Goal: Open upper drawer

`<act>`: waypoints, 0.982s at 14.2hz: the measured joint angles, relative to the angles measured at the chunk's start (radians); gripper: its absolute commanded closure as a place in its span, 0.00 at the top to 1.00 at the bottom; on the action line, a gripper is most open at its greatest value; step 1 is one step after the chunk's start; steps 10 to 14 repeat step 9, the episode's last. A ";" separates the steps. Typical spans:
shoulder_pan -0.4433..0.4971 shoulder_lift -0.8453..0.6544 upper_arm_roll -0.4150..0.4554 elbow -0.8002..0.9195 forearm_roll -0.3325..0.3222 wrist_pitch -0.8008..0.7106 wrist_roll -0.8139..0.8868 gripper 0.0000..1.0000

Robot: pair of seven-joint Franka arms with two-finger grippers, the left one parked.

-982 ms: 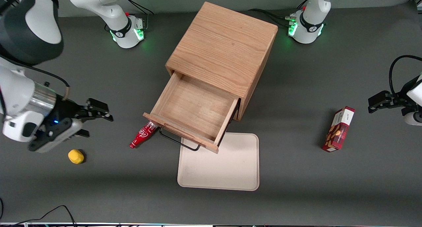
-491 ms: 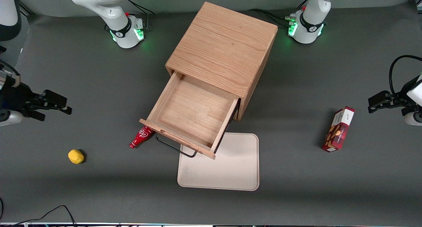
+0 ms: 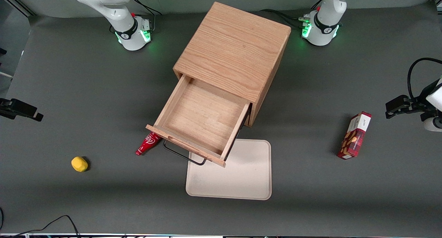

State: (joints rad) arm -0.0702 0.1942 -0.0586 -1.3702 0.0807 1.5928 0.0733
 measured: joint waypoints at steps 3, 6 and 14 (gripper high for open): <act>0.000 0.006 0.002 -0.008 -0.011 -0.057 0.044 1.00; -0.001 0.006 0.003 -0.008 -0.057 -0.066 0.075 1.00; -0.001 0.006 0.006 -0.008 -0.076 -0.077 0.081 1.00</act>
